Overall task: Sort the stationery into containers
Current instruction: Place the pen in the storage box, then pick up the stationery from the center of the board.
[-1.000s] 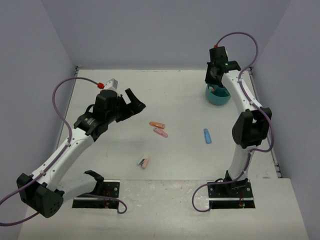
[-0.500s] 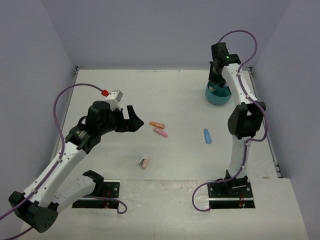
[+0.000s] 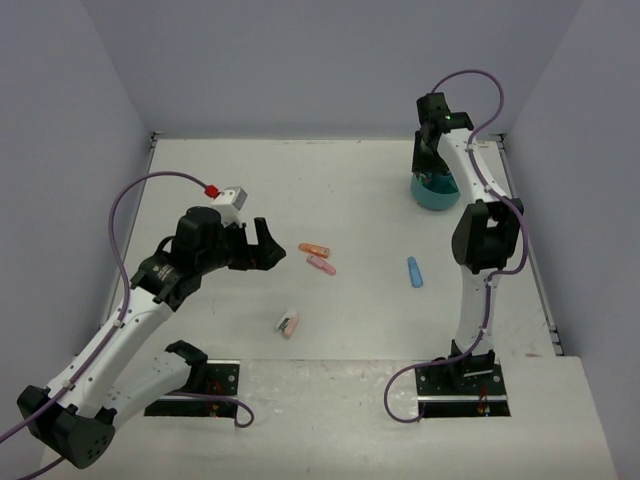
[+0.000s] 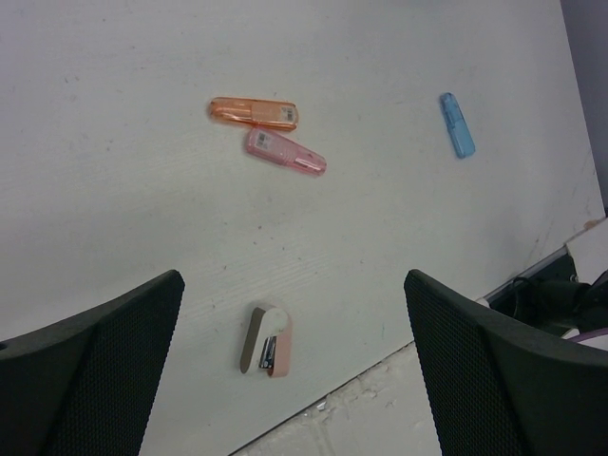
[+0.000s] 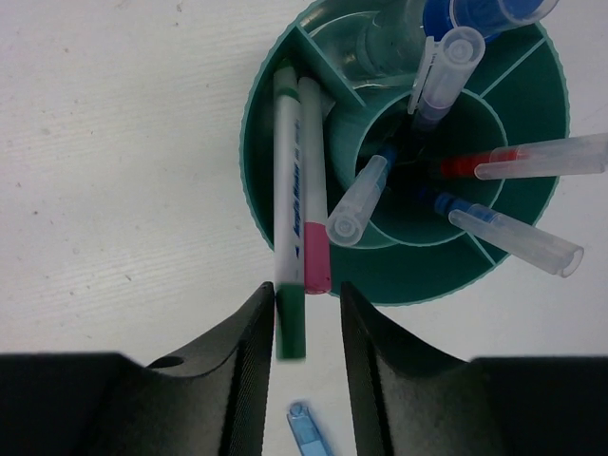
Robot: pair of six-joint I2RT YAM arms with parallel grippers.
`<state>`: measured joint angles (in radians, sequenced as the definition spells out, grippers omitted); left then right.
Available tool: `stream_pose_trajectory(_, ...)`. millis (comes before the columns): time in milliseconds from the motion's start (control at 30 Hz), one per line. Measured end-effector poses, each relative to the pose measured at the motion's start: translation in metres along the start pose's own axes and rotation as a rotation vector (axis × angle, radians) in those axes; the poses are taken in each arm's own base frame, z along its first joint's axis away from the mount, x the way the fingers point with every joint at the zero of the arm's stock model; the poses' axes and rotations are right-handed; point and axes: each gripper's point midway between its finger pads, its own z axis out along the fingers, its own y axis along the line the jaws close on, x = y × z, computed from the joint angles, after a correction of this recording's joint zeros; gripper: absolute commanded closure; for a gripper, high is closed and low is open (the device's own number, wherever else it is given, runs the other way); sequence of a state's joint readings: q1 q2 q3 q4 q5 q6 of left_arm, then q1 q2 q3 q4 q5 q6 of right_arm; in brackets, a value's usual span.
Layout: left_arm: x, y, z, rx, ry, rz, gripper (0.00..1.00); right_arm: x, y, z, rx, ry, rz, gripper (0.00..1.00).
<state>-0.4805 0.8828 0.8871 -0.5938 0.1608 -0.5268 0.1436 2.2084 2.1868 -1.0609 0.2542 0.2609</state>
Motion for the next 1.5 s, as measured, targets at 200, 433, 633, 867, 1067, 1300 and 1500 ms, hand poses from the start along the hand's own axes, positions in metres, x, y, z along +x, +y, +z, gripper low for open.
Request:
stream_pose_trajectory(200,0.007,0.004,0.002,-0.007,0.015,0.012,0.0,0.0,0.0,-0.001,-0.001,0.001,-0.004,0.5)
stream_pose_trajectory(433,0.016,0.015,0.008,-0.047,0.033,0.007,0.0,0.006,0.003,-0.025,-0.039,-0.01,-0.01,0.5)
stream_pose_trajectory(633,0.016,0.046,0.016,-0.208,0.031,-0.002,0.0,0.06,0.014,-0.121,-0.178,-0.139,-0.07,0.45)
stream_pose_trajectory(867,0.012,0.059,0.018,-0.301,0.043,-0.009,0.0,0.153,0.003,-0.14,-0.262,-0.157,-0.107,0.42)
stream_pose_trajectory(1067,-0.003,0.047,0.017,-0.26,0.007,-0.007,0.0,0.226,0.001,-0.06,-0.177,0.149,-0.174,0.41)
stream_pose_trajectory(1300,0.0,0.041,0.021,-0.221,0.032,0.014,0.0,0.251,0.005,-0.02,-0.129,0.278,-0.203,0.42)
stream_pose_trajectory(1500,0.0,0.035,0.021,-0.179,0.04,0.049,0.0,0.259,-0.004,0.001,-0.105,0.347,-0.174,0.47)
